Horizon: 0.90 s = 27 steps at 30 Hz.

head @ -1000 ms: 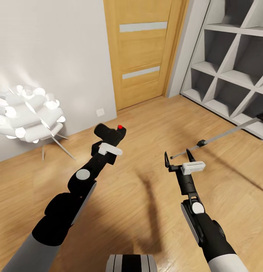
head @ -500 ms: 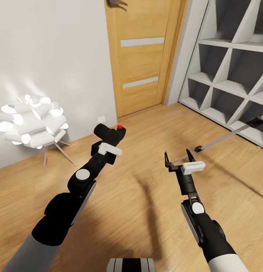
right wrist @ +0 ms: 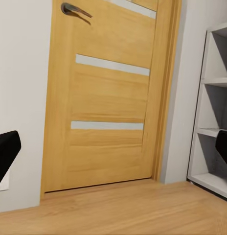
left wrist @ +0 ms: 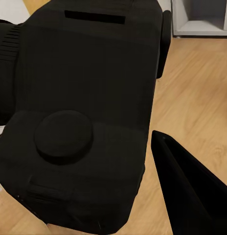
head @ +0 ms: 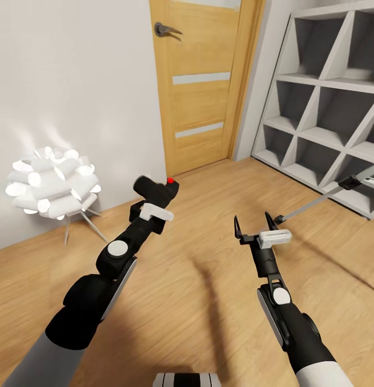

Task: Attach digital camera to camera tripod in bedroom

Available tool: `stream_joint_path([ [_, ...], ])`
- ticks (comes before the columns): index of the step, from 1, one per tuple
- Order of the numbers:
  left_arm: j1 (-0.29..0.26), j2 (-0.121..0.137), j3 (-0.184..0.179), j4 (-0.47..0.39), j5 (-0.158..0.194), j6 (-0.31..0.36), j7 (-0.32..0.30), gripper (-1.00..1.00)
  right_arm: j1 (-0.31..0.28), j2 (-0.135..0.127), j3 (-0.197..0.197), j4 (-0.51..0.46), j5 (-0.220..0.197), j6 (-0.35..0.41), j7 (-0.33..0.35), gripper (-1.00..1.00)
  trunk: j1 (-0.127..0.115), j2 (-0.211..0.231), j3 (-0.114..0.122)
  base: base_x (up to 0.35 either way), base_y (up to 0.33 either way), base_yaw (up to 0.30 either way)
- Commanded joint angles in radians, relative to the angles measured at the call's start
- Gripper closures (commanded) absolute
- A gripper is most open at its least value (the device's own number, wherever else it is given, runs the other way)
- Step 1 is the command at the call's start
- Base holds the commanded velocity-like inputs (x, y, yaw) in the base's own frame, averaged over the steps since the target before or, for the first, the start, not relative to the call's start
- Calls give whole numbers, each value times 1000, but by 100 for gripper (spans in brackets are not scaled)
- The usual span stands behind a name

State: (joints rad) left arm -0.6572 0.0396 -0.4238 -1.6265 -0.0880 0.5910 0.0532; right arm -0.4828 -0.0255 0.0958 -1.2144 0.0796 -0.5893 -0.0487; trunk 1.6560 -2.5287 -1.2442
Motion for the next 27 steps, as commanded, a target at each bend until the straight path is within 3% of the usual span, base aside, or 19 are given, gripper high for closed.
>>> stream_joint_path([
  [1,-1,1,-3,-1,-10,6,0,100,0,-1,1,0,8,-1,-5,-100,-1,0,3,0,0,0],
  [27,-1,7,-4,7,-10,13,-3,100,0,-1,1,1,8,-2,-5,-100,-12,6,104,0,0,0],
])
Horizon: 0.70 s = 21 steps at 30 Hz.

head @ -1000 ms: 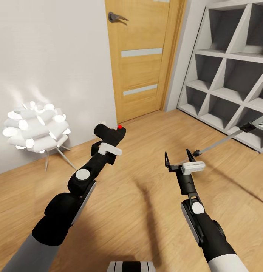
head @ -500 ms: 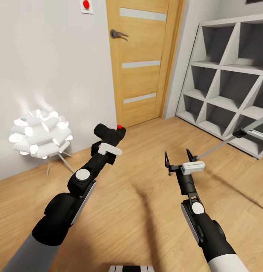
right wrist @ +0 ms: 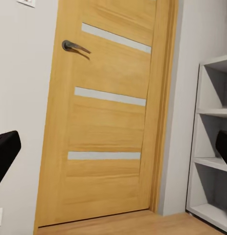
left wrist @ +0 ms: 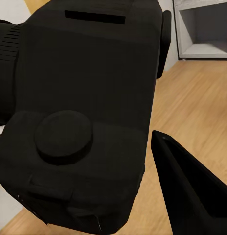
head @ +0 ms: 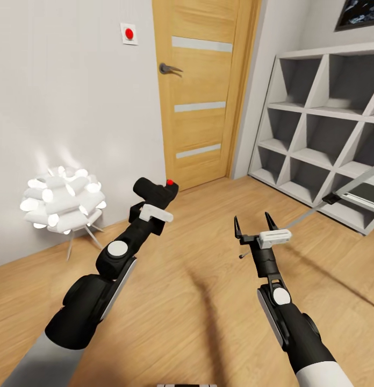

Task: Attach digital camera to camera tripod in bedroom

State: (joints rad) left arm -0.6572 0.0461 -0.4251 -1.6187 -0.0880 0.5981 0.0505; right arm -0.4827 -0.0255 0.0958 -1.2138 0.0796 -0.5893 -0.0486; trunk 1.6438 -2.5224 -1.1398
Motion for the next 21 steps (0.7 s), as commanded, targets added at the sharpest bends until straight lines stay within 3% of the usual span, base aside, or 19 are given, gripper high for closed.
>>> stream_joint_path([
  [1,-1,2,-3,-1,-10,9,0,100,0,-1,1,0,8,-1,-5,-100,-1,0,3,0,0,0],
  [21,-1,3,-3,6,-10,14,0,100,0,-1,1,0,8,-2,-5,-100,-10,5,80,0,0,0],
])
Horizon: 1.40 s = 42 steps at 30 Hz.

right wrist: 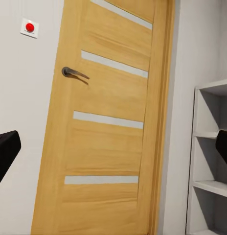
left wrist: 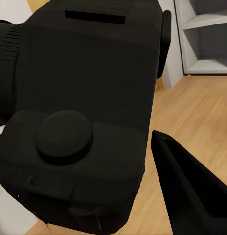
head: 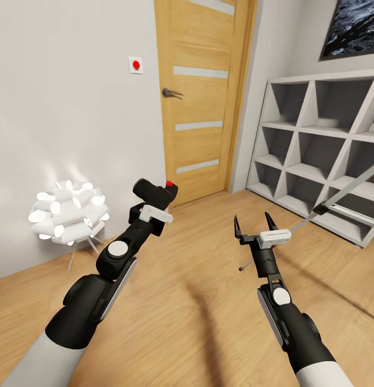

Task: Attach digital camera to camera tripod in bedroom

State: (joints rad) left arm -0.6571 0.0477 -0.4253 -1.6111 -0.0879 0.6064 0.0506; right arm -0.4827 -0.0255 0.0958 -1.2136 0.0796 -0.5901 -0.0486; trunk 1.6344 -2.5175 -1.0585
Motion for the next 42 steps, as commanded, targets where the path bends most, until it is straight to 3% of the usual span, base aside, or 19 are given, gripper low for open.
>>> stream_joint_path([
  [1,-1,1,-3,-1,-10,6,0,100,-1,-1,1,0,8,-1,-5,-100,-1,0,3,0,0,0],
  [42,-1,1,-3,0,-10,6,0,100,-1,-1,1,0,8,-1,-5,-100,-19,10,162,0,0,0],
])
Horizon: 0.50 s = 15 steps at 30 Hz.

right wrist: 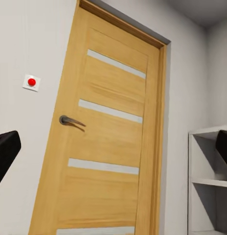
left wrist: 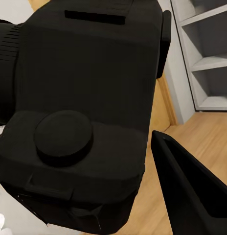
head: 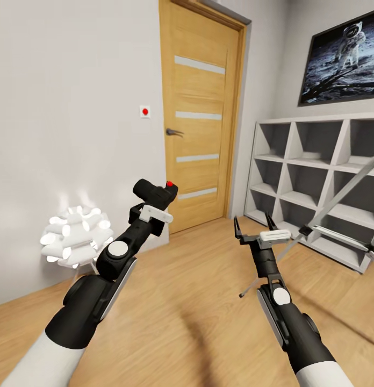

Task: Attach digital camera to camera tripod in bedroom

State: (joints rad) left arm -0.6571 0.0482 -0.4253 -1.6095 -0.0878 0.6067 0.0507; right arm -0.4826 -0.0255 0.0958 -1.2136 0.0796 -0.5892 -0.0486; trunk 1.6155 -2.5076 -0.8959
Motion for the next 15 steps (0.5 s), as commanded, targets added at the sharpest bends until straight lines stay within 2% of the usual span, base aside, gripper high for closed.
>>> stream_joint_path([
  [1,-1,1,-3,-1,-10,6,0,100,-1,-1,1,1,8,-2,-5,-100,-1,0,3,0,0,0],
  [15,-1,1,-3,-1,-10,7,0,100,-1,-1,1,0,8,-1,-5,-100,-7,3,57,0,0,0],
])
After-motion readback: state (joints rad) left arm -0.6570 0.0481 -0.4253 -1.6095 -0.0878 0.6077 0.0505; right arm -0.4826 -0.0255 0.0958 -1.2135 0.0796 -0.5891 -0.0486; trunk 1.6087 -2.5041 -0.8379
